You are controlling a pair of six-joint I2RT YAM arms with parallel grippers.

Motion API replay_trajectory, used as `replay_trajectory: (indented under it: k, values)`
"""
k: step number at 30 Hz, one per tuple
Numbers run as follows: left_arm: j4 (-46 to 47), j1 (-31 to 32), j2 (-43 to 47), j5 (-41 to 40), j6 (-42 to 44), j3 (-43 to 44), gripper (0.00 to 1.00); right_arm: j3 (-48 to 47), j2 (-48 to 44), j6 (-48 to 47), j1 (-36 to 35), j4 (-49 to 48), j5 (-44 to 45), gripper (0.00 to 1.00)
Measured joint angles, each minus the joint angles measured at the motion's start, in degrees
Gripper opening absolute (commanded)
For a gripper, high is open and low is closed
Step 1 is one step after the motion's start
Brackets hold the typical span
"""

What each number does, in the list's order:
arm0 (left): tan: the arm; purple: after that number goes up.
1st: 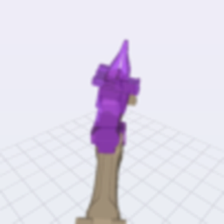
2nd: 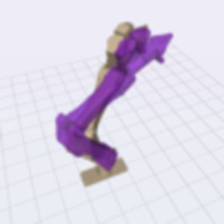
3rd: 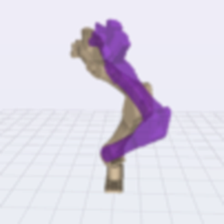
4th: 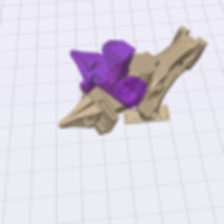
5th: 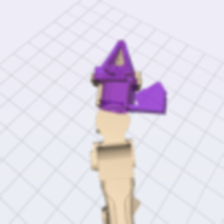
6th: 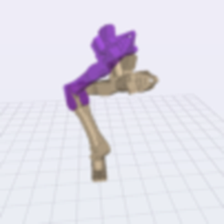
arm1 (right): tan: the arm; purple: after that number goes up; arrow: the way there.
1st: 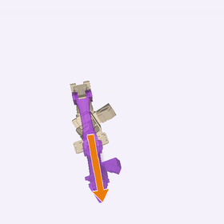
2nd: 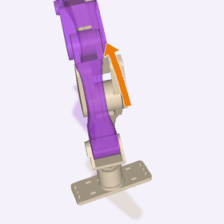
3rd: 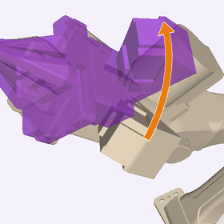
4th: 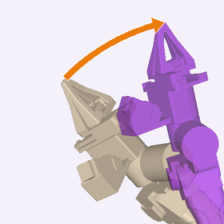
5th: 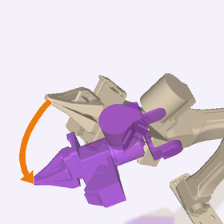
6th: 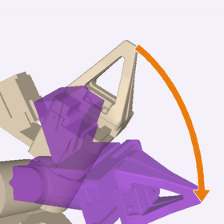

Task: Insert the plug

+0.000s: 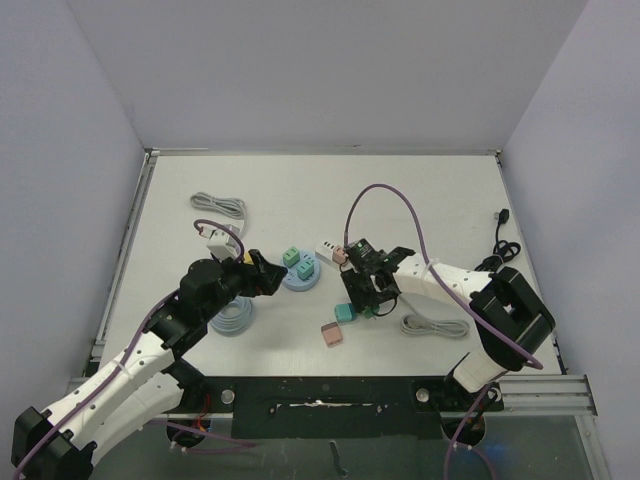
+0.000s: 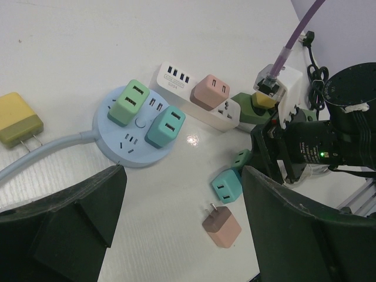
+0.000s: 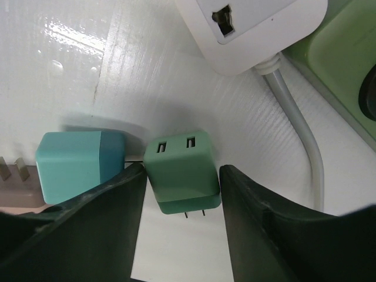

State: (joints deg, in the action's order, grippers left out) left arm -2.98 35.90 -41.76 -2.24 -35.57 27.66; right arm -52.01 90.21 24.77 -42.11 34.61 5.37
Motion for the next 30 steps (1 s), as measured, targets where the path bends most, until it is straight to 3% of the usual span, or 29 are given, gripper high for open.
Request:
replay_trajectory:
  k: [4, 9, 14, 23, 30]
  values:
    - [0.44, 0.00, -0.20, 0.85, 0.00, -0.31, 0.77, 0.33, 0.04, 1.22, 0.61, -1.42, 0.02, 0.41]
    - [1.51, 0.00, -1.22, 1.33, 0.02, -0.31, 0.77, 0.50, 0.07, 3.32, 1.20, -3.26, 0.74, 0.25]
    - [3.04, 0.00, -2.23, 2.38, -0.02, -0.31, 0.77, 3.21, -2.78, 8.61, 1.20, -6.29, 3.72, 0.26]
    - [8.44, 0.48, -7.06, 6.34, -0.87, -0.31, 0.76, 6.19, -19.45, 18.56, 1.25, -11.41, 6.51, 0.28]
    - [17.07, 5.14, -13.40, 7.37, -1.73, -0.31, 0.75, 9.84, -30.03, 27.28, 1.66, -17.99, 6.19, 0.30]
